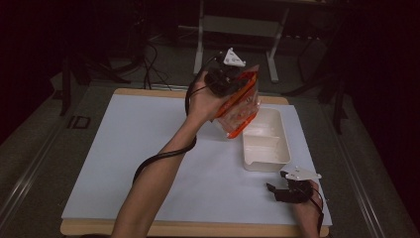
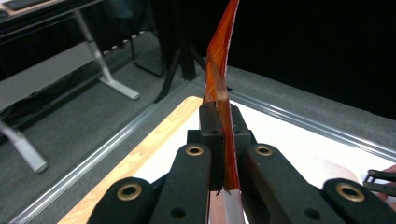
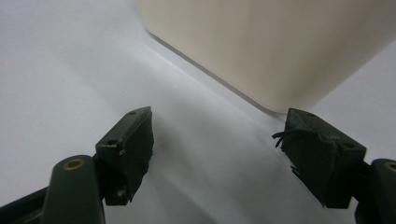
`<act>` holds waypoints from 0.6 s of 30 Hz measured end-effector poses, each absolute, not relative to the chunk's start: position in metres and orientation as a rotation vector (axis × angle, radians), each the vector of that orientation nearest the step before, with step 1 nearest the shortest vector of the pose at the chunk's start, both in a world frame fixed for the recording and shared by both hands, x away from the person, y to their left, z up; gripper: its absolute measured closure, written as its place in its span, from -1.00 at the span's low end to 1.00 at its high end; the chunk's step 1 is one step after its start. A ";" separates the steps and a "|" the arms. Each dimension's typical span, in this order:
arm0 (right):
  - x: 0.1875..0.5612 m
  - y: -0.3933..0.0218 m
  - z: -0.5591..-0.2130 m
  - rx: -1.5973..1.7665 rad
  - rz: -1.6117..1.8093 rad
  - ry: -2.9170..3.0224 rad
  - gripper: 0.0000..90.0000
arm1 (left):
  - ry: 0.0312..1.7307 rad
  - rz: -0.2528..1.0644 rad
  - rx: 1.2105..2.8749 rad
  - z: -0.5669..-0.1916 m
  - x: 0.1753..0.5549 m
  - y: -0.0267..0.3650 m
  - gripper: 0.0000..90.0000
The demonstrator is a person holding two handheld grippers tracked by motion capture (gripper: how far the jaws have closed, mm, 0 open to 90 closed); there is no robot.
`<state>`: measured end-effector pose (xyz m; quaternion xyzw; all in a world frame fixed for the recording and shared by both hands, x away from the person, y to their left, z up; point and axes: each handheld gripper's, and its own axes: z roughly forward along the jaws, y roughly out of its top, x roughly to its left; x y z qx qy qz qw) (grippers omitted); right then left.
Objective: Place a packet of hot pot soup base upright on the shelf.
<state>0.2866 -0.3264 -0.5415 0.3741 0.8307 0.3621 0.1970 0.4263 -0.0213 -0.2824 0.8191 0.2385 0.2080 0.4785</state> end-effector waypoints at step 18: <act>0.286 -0.326 -0.541 1.045 1.015 2.326 -0.45 | 0.494 0.449 1.998 -0.276 0.438 -0.050 1.00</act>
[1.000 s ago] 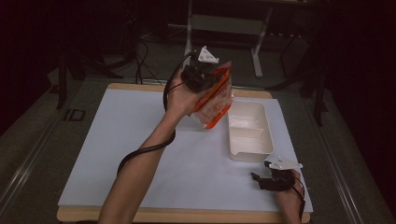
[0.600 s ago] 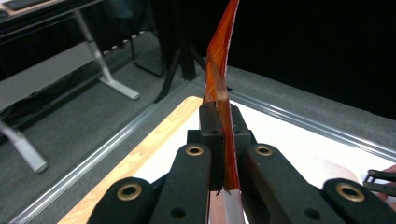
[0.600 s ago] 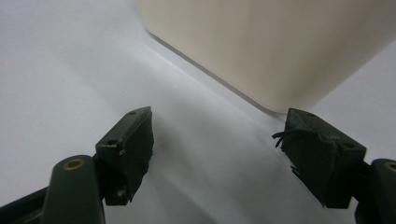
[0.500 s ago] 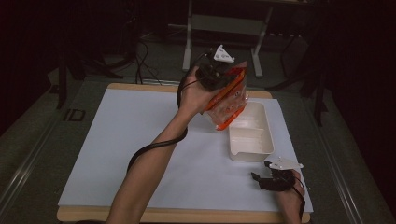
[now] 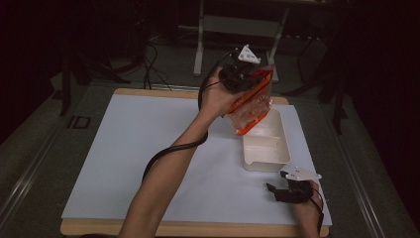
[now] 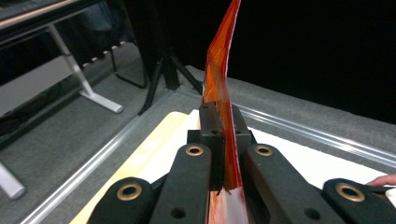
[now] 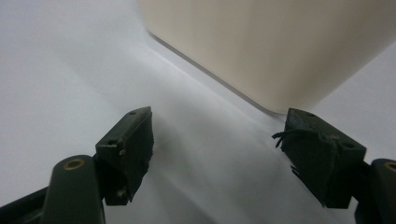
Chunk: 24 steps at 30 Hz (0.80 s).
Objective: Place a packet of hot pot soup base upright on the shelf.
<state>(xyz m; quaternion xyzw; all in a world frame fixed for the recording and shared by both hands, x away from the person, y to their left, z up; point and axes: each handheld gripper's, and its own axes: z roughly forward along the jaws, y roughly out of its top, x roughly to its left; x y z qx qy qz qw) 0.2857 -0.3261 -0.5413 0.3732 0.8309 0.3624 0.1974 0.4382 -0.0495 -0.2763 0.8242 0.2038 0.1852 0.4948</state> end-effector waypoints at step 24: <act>0.285 -0.327 -0.541 1.035 1.028 2.326 -0.45 | 0.490 0.412 2.005 -0.290 0.461 -0.081 1.00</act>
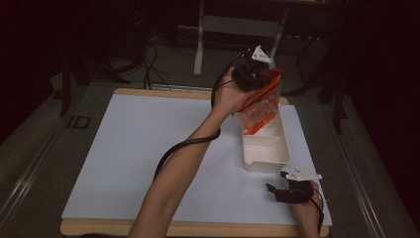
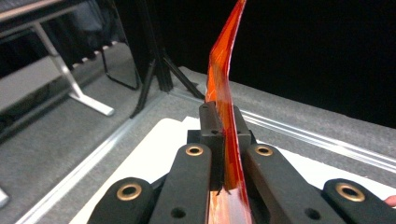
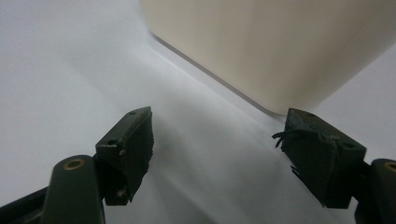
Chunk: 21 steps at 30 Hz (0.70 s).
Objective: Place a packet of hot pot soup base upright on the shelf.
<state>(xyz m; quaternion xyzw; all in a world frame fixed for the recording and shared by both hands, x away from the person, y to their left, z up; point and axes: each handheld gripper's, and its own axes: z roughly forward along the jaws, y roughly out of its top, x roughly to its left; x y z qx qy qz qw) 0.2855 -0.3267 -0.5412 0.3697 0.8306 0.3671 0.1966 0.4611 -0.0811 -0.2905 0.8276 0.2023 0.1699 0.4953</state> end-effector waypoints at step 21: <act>0.285 -0.327 -0.541 1.035 1.031 2.326 -0.45 | 0.551 0.331 2.082 -0.303 0.481 -0.109 1.00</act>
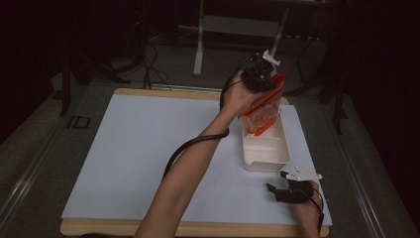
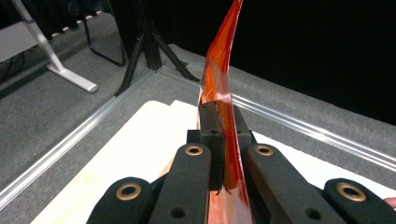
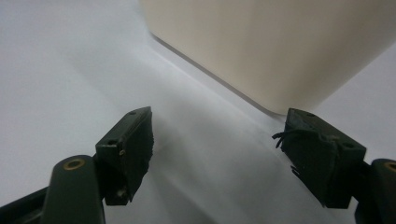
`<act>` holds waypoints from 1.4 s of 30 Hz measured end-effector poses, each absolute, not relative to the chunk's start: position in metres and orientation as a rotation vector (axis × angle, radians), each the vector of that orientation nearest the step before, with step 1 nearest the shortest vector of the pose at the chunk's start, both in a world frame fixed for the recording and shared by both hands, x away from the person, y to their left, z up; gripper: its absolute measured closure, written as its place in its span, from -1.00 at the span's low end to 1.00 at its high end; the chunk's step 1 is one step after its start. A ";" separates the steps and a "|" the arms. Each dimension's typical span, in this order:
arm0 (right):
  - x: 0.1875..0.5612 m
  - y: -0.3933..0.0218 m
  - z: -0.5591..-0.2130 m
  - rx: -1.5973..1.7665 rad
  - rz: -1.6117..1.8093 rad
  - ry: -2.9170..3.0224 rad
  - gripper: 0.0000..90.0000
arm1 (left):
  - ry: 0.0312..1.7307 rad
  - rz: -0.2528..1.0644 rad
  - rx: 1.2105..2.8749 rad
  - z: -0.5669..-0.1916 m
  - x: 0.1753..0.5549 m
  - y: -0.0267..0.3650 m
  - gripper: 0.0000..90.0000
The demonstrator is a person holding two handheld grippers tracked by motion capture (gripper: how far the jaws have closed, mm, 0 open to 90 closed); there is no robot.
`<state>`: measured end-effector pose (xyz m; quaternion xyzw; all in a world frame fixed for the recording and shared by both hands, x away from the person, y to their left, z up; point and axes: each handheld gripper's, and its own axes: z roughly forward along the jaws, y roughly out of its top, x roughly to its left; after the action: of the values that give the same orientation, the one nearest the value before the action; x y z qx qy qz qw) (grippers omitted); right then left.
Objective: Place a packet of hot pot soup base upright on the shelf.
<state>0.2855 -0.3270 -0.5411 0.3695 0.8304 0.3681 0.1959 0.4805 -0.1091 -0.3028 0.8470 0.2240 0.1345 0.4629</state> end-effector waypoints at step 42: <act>0.285 -0.327 -0.541 1.031 1.041 2.321 -0.45 | 0.683 0.230 2.094 -0.358 0.496 -0.150 0.94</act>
<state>0.2846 -0.3271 -0.5412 0.3682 0.8291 0.3718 0.1971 0.4956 -0.1497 -0.3578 0.8458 0.2758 0.0927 0.4471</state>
